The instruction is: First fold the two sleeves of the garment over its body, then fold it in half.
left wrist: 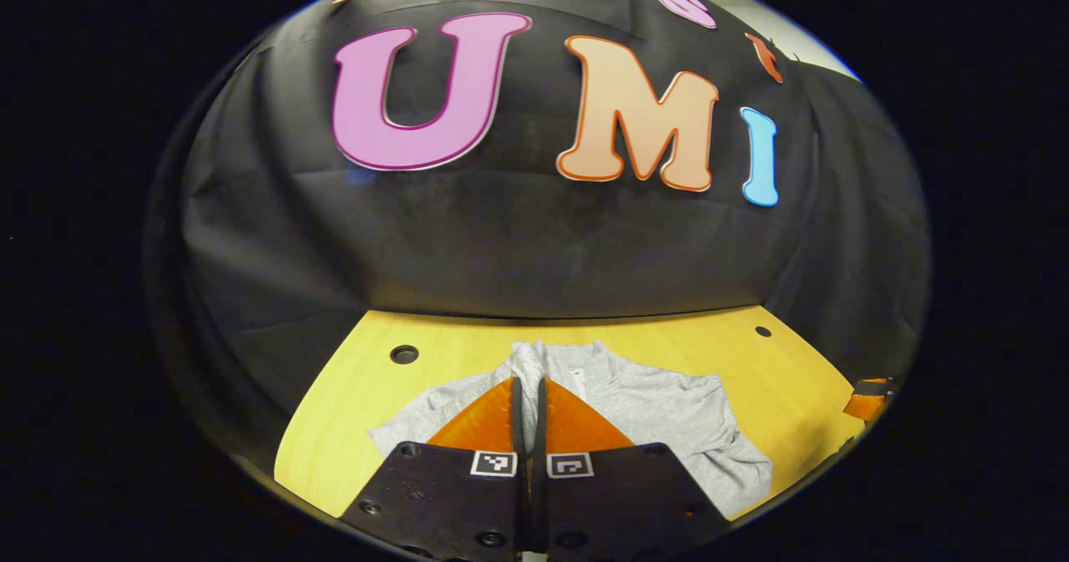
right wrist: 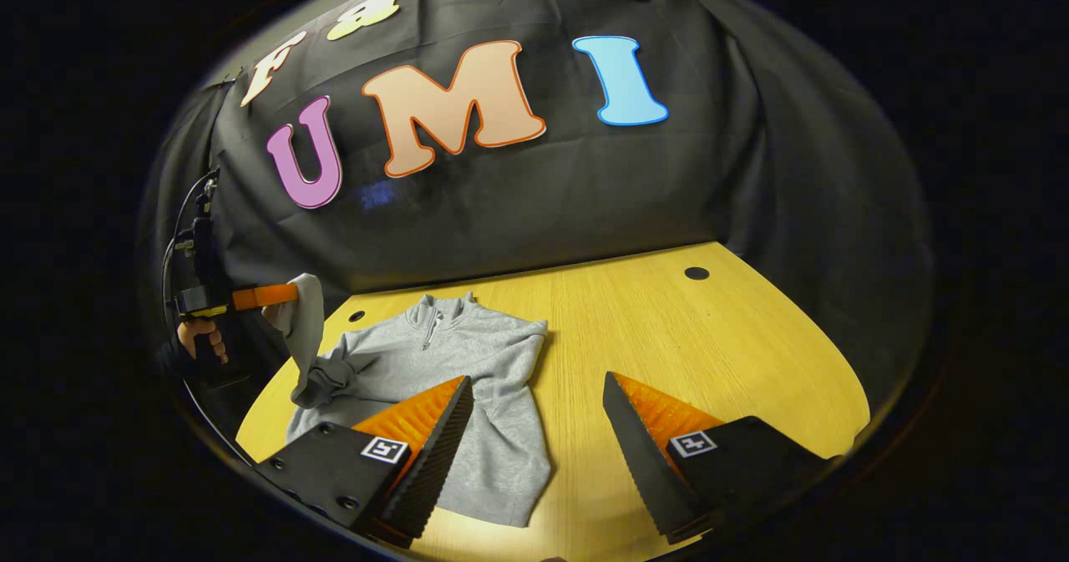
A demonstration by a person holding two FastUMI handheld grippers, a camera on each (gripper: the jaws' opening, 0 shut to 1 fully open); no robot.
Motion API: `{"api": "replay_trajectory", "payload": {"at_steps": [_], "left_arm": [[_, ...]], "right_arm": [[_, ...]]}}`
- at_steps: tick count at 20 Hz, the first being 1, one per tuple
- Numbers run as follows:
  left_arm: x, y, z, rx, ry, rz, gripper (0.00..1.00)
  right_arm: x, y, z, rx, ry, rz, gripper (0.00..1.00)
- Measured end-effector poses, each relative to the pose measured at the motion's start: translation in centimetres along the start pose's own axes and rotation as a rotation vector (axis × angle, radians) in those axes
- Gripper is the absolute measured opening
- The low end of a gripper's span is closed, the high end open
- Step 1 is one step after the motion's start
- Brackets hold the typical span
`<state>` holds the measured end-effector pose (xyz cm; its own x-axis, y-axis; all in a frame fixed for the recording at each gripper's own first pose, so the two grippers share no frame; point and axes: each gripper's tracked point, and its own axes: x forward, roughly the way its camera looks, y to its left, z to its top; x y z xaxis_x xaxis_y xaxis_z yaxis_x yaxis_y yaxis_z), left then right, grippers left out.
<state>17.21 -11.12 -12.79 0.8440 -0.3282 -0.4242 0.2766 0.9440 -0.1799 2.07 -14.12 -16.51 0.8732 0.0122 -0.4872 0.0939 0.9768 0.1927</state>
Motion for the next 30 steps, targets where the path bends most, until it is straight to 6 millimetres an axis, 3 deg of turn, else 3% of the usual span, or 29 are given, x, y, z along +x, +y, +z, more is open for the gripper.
{"api": "replay_trajectory", "payload": {"at_steps": [3,8,11,12,14,18,20,21,23,24,26,30], "left_arm": [[1.2,-3.9,-0.3,0.026,0.014,-0.062,0.00],[3.8,-9.3,-2.8,0.064,0.072,-0.139,0.00],[5.2,-12.1,-4.5,0.130,0.104,-0.170,0.00],[5.6,-13.1,-5.4,0.150,0.120,-0.185,0.00],[6.4,-14.9,-7.7,0.174,0.169,-0.208,0.00],[7.6,-17.1,-11.4,0.197,0.228,-0.203,0.00],[7.7,-18.0,-12.1,0.169,0.227,-0.229,0.04],[7.4,-18.4,-12.2,0.159,0.234,-0.232,0.26],[7.3,-17.7,-11.3,0.171,0.215,-0.185,0.75],[6.3,-16.5,-11.2,0.178,0.187,-0.148,1.00],[4.4,-14.4,-10.6,0.170,0.152,-0.079,0.95],[-0.5,-8.1,-10.8,0.145,0.113,0.086,0.95]], "right_arm": [[-1.0,-1.6,-0.6,0.008,0.004,-0.022,0.94],[-2.6,-4.4,-2.3,0.044,0.023,-0.047,0.94],[-3.3,-4.8,-2.9,0.055,0.029,-0.054,0.98],[-3.4,-4.8,-3.0,0.055,0.034,-0.053,0.94],[-3.6,-4.7,-3.1,0.054,0.038,-0.049,0.98],[-3.4,-4.1,-3.6,0.042,0.054,-0.028,0.94],[-3.1,-3.6,-3.8,0.031,0.062,-0.006,0.98],[-3.0,-3.1,-3.9,0.026,0.068,0.011,0.98],[-2.5,-2.3,-4.1,0.008,0.077,0.045,0.98],[-2.3,-1.9,-4.1,-0.003,0.081,0.063,0.98],[-1.9,-0.9,-4.5,-0.019,0.092,0.107,0.98],[-0.9,0.6,-5.9,-0.053,0.137,0.185,0.98]]}}
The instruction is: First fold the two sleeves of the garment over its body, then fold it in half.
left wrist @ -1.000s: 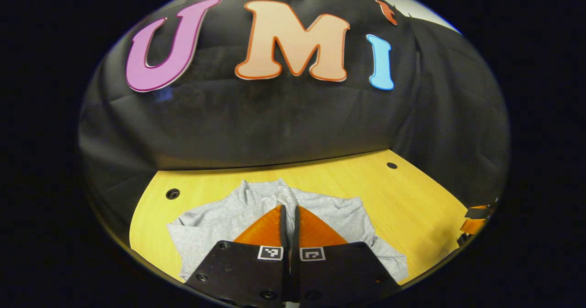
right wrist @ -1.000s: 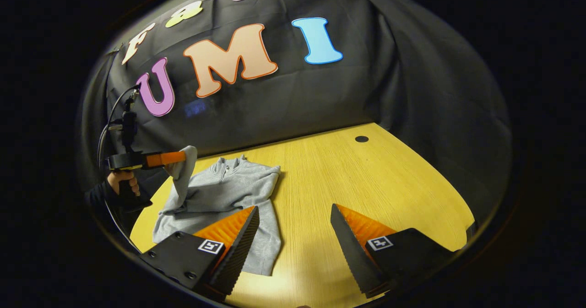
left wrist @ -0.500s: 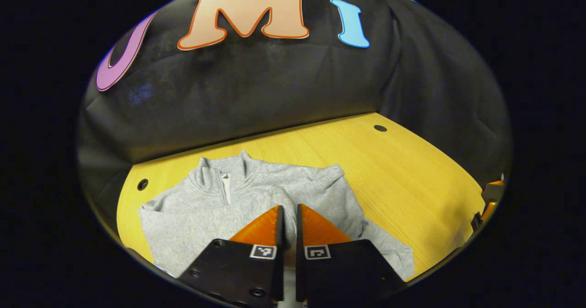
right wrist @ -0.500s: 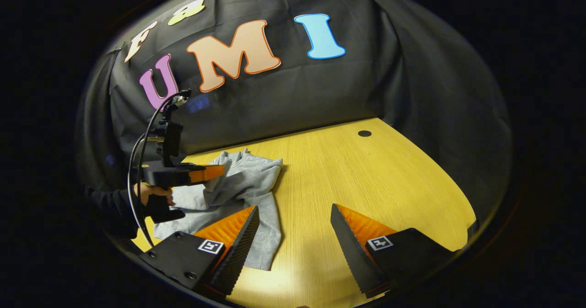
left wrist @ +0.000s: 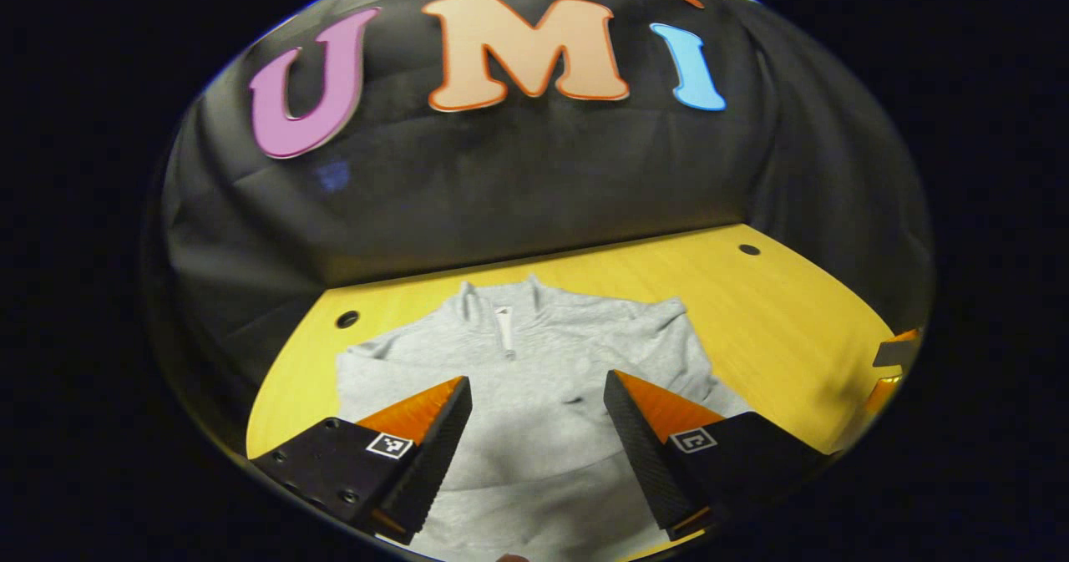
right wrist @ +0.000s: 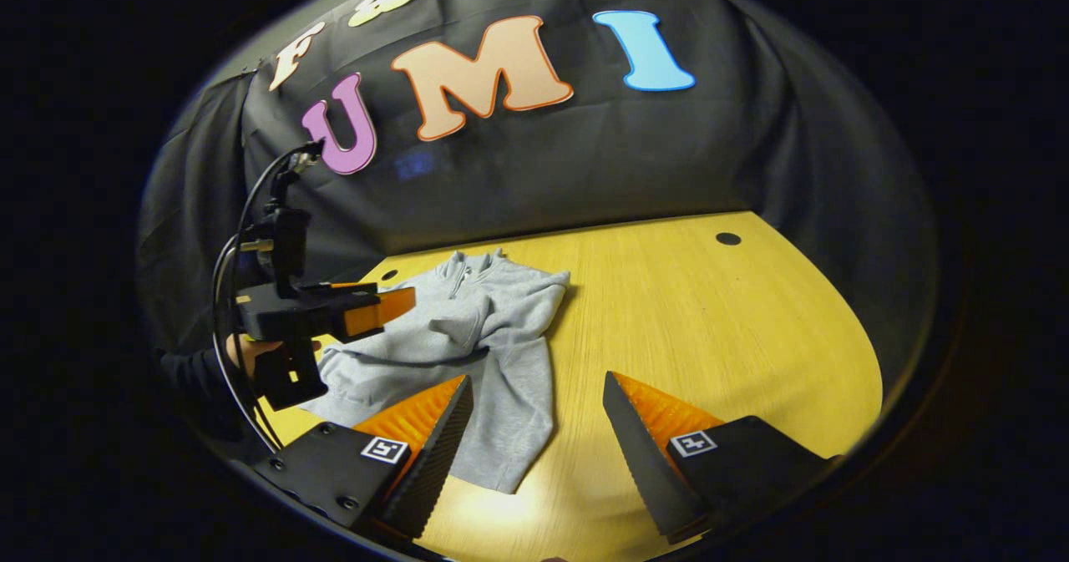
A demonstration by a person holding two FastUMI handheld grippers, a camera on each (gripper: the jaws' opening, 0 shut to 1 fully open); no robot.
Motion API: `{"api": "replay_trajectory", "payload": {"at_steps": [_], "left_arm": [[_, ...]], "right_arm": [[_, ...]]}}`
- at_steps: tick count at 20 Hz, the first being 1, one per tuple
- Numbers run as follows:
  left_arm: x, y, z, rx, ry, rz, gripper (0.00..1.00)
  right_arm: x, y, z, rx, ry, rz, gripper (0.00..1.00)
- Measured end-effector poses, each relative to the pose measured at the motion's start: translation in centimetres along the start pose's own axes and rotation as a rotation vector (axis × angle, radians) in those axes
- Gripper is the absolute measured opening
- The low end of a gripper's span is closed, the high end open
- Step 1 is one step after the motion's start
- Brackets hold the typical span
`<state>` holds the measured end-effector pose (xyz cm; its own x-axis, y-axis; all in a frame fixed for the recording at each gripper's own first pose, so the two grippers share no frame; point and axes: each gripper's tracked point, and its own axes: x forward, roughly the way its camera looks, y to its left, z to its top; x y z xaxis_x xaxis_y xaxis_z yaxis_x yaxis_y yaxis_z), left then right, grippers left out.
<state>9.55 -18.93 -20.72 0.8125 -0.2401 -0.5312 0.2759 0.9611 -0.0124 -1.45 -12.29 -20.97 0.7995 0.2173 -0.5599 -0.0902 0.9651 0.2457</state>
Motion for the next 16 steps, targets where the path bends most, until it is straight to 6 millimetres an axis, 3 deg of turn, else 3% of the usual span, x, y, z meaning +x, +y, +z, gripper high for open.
{"api": "replay_trajectory", "payload": {"at_steps": [3,4,5,8,9,12,16], "left_arm": [[-3.2,4.9,-2.2,-0.020,0.013,0.090,0.95],[-4.1,6.8,-3.2,-0.014,0.024,0.125,0.95],[-5.1,8.6,-4.3,-0.009,0.046,0.156,0.95],[-7.6,12.7,-6.7,-0.029,0.071,0.209,0.95],[-8.2,13.7,-7.5,-0.045,0.081,0.215,0.95],[-9.4,15.6,-11.2,-0.117,0.137,0.221,0.95],[-10.1,16.4,-15.4,-0.159,0.210,0.199,0.95]], "right_arm": [[0.7,1.0,-0.8,-0.002,0.035,0.012,0.94],[0.9,1.2,-0.7,0.000,0.035,0.003,0.98],[1.0,1.3,-0.9,0.005,0.036,-0.005,0.94],[1.9,1.7,-2.1,-0.006,0.069,-0.027,0.98],[2.1,1.6,-2.5,-0.009,0.079,-0.042,0.94],[2.8,2.1,-4.1,-0.010,0.117,-0.065,0.94],[3.0,2.9,-7.1,-0.077,0.187,-0.085,0.94]]}}
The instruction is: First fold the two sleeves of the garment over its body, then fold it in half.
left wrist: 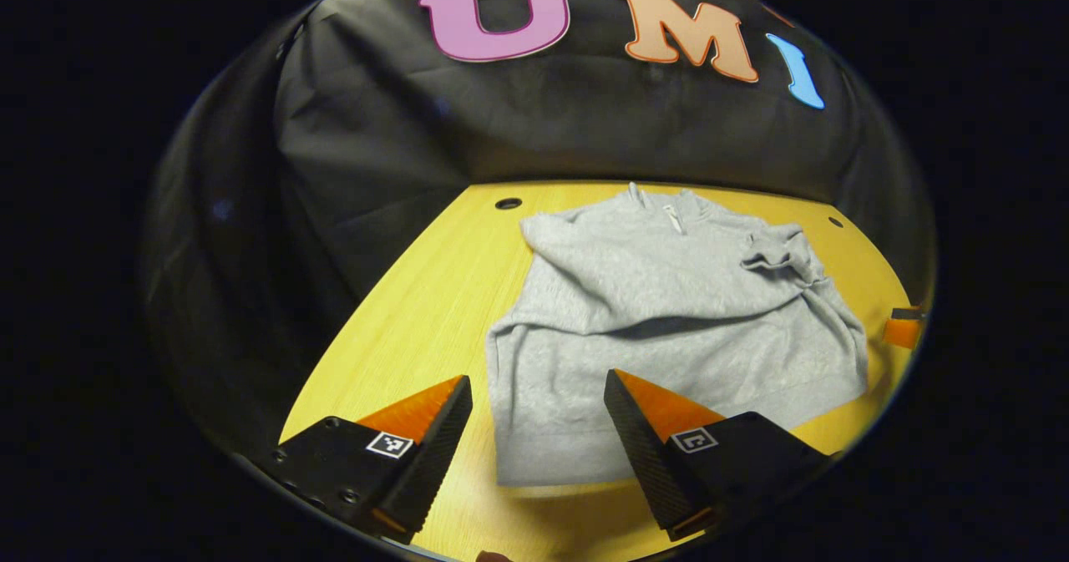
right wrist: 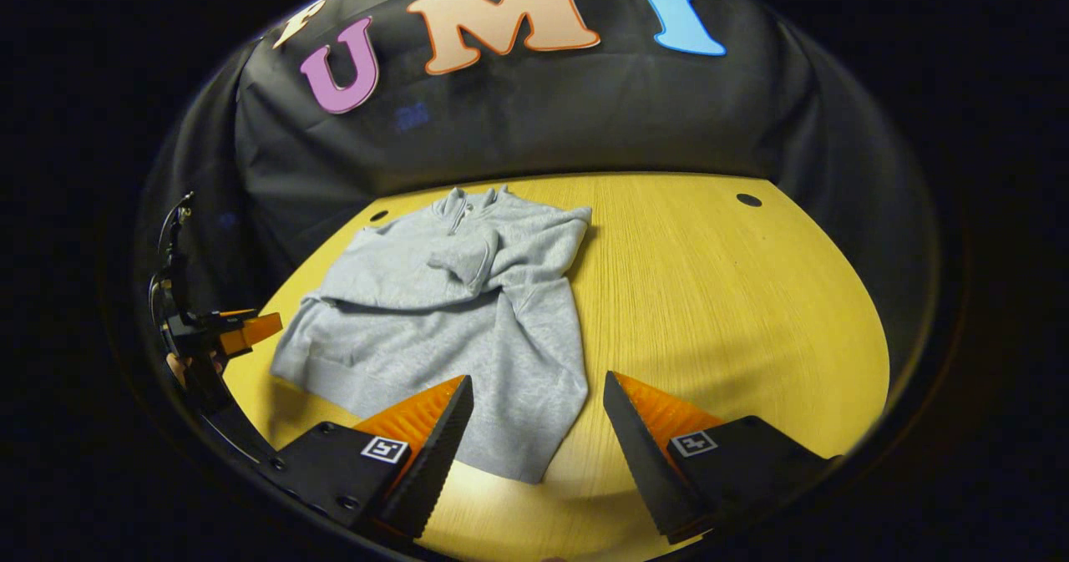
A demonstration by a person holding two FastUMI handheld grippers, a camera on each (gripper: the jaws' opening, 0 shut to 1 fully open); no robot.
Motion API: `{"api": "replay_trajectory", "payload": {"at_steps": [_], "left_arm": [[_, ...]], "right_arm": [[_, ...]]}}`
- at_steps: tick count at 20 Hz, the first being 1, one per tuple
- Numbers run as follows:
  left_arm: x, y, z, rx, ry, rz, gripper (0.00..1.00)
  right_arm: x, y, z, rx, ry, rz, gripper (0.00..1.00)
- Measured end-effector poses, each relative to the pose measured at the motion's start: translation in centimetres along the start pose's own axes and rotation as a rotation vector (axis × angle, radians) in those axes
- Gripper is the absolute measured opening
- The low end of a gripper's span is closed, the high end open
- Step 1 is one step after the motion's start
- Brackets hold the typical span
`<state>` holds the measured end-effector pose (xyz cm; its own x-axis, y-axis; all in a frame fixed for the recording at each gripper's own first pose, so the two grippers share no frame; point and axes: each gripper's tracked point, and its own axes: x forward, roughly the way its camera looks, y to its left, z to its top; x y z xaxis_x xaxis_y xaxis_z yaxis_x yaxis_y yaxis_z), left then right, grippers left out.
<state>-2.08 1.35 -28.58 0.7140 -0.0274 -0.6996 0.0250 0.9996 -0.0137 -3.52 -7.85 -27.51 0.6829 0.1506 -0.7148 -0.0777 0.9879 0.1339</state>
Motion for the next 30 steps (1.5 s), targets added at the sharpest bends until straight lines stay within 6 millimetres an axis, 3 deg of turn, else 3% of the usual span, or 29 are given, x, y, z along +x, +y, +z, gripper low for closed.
{"api": "replay_trajectory", "payload": {"at_steps": [2,4,6,7,11,12,14,15,17,18,19,21,22,23,24,25,26,27,30], "left_arm": [[0.4,0.6,-1.6,-0.023,0.033,-0.011,0.95],[1.1,1.0,-3.2,-0.054,0.077,-0.019,0.95],[1.7,1.4,-4.4,-0.075,0.108,-0.026,0.95],[1.7,1.4,-4.8,-0.083,0.124,-0.036,0.96],[1.8,0.9,-4.5,-0.051,0.091,-0.087,0.98],[1.8,0.8,-4.7,-0.049,0.103,-0.103,0.97],[2.1,0.7,-4.6,-0.053,0.102,-0.116,0.94],[2.1,0.6,-4.6,-0.054,0.104,-0.113,0.89],[2.2,-0.1,-4.5,-0.062,0.109,-0.118,0.83],[2.2,-0.5,-4.5,-0.060,0.109,-0.123,0.79],[2.4,-0.5,-4.5,-0.056,0.118,-0.116,0.65],[2.3,-1.1,-4.4,-0.066,0.136,-0.134,0.58],[2.2,-1.3,-4.4,-0.073,0.148,-0.142,0.51],[2.4,-1.6,-4.1,-0.079,0.148,-0.153,0.35],[2.4,-1.8,-4.3,-0.086,0.155,-0.142,0.29],[2.6,-2.2,-4.2,-0.081,0.155,-0.143,0.16],[2.6,-2.1,-4.0,-0.072,0.157,-0.145,0.12],[2.7,-2.2,-3.9,-0.068,0.162,-0.144,0.04],[2.5,-2.3,-3.9,-0.068,0.190,-0.151,0.00]], "right_arm": [[0.5,0.4,-1.2,-0.023,0.029,-0.011,0.98],[1.1,0.6,-2.1,-0.034,0.053,-0.029,0.94],[1.8,0.6,-2.8,-0.027,0.076,-0.045,0.98],[2.5,0.8,-2.9,-0.020,0.089,-0.052,0.94],[2.8,0.3,-5.3,0.007,0.164,-0.089,0.94],[3.0,0.3,-5.1,-0.011,0.150,-0.094,0.98],[2.9,0.5,-5.3,-0.060,0.160,-0.100,0.94],[2.9,0.6,-5.5,-0.064,0.170,-0.100,0.98],[3.0,0.8,-5.5,-0.054,0.196,-0.106,0.89],[2.9,0.8,-5.5,-0.057,0.212,-0.108,0.91],[3.0,1.1,-5.5,-0.053,0.227,-0.097,0.88],[3.2,1.7,-5.5,-0.051,0.242,-0.077,0.75],[3.1,2.3,-5.4,-0.051,0.242,-0.069,0.58],[3.2,2.8,-5.4,-0.050,0.252,-0.051,0.40],[3.4,2.8,-5.6,-0.058,0.254,-0.055,0.31],[3.3,3.0,-5.6,-0.060,0.273,-0.046,0.22],[3.2,3.2,-5.4,-0.057,0.279,-0.043,0.13],[3.3,3.1,-5.5,-0.052,0.280,-0.050,0.09],[3.2,3.5,-5.2,-0.056,0.269,-0.034,0.06]]}}
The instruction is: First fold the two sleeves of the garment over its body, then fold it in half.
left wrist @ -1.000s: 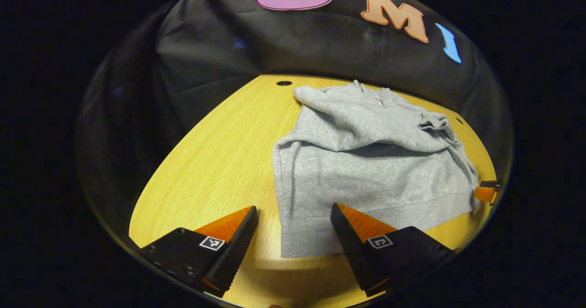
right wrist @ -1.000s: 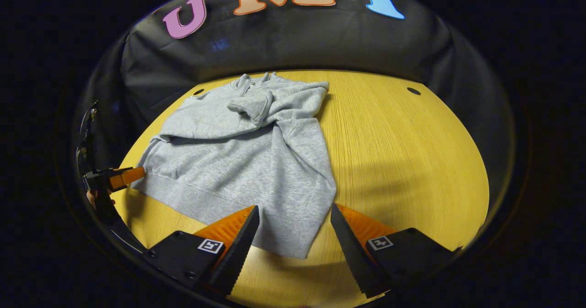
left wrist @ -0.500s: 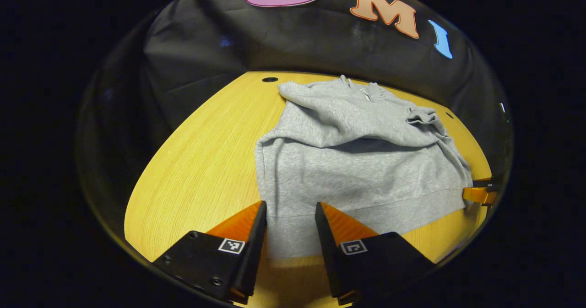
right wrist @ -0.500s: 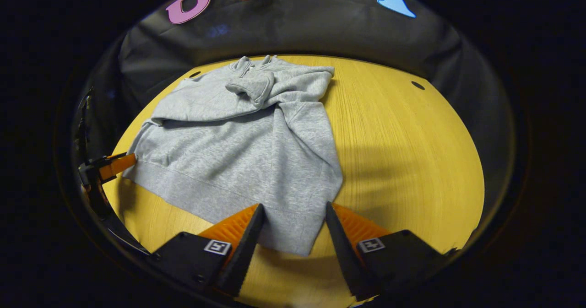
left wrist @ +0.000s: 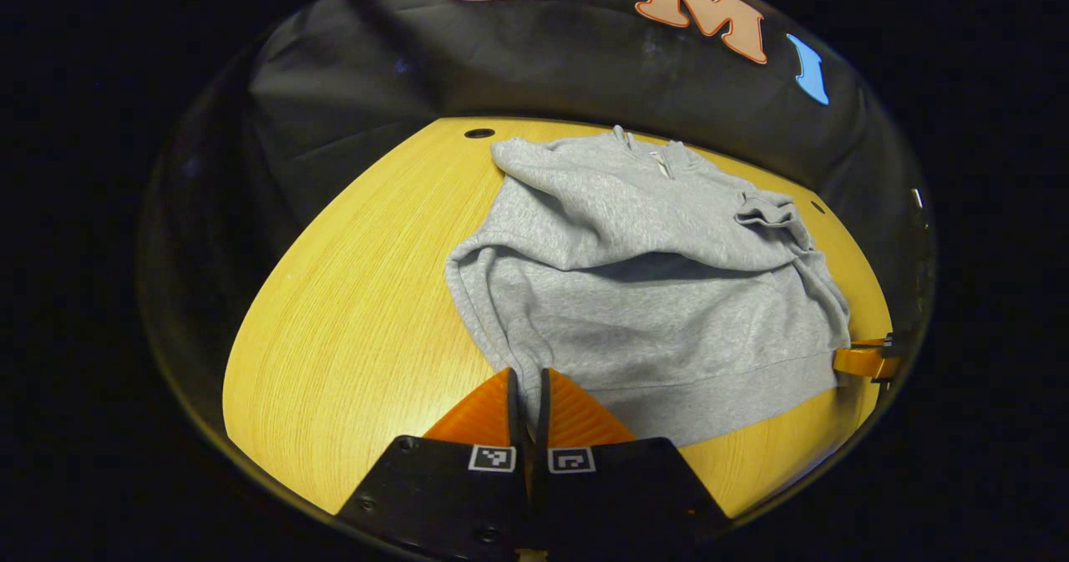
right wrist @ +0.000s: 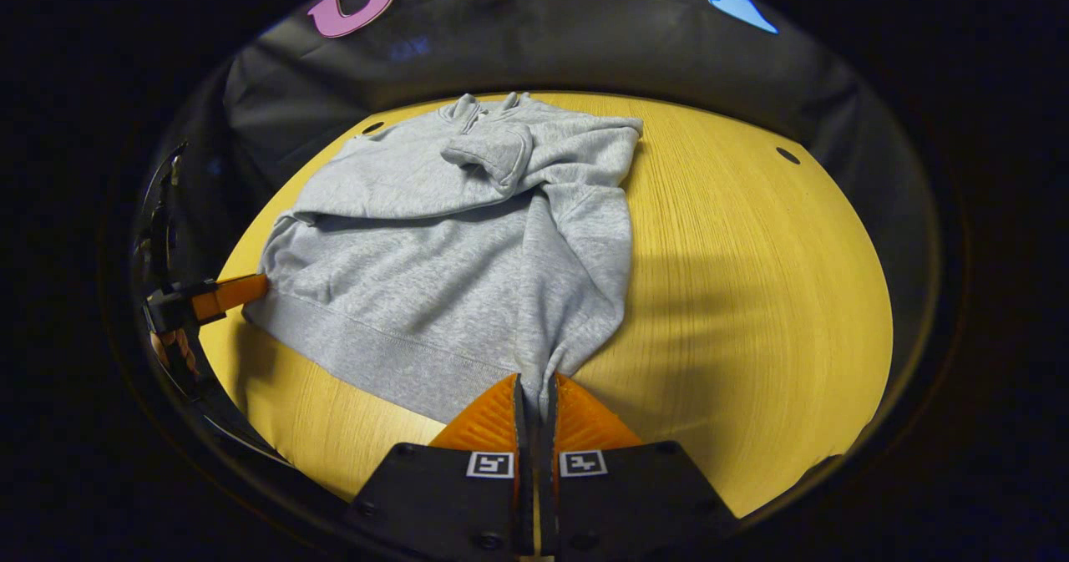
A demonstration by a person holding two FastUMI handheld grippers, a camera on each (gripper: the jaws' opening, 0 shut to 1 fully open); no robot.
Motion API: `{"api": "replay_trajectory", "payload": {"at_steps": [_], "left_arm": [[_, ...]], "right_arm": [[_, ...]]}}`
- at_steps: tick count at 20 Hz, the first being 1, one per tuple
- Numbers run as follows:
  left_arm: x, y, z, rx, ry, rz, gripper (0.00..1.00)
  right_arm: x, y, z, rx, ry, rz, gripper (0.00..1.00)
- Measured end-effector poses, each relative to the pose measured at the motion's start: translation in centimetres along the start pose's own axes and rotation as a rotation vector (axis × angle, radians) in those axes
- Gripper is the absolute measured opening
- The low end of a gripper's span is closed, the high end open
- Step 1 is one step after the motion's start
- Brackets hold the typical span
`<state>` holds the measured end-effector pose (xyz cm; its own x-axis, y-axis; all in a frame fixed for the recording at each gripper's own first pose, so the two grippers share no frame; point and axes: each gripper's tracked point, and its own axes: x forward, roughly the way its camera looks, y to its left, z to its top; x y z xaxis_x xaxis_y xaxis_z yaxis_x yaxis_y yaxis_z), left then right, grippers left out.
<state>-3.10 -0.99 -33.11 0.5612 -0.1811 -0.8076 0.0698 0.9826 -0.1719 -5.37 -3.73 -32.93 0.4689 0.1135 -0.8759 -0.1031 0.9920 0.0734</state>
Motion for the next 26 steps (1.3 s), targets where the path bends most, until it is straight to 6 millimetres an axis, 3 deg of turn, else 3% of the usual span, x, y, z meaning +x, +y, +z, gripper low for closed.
{"api": "replay_trajectory", "payload": {"at_steps": [8,12,19,26], "left_arm": [[-0.8,0.0,-0.1,-0.035,0.057,-0.026,0.00],[-1.7,-0.2,1.3,-0.052,0.042,-0.024,0.00],[-5.1,-1.5,6.3,-0.099,-0.041,-0.082,0.00],[-5.7,-1.9,10.5,-0.163,-0.087,-0.127,0.00]], "right_arm": [[-1.4,0.5,1.0,0.095,0.046,0.096,0.06],[-2.4,0.7,2.4,0.123,0.018,0.137,0.06],[-6.2,1.7,8.5,0.310,-0.092,0.264,0.06],[-7.7,1.4,14.1,0.493,-0.136,0.353,0.05]]}}
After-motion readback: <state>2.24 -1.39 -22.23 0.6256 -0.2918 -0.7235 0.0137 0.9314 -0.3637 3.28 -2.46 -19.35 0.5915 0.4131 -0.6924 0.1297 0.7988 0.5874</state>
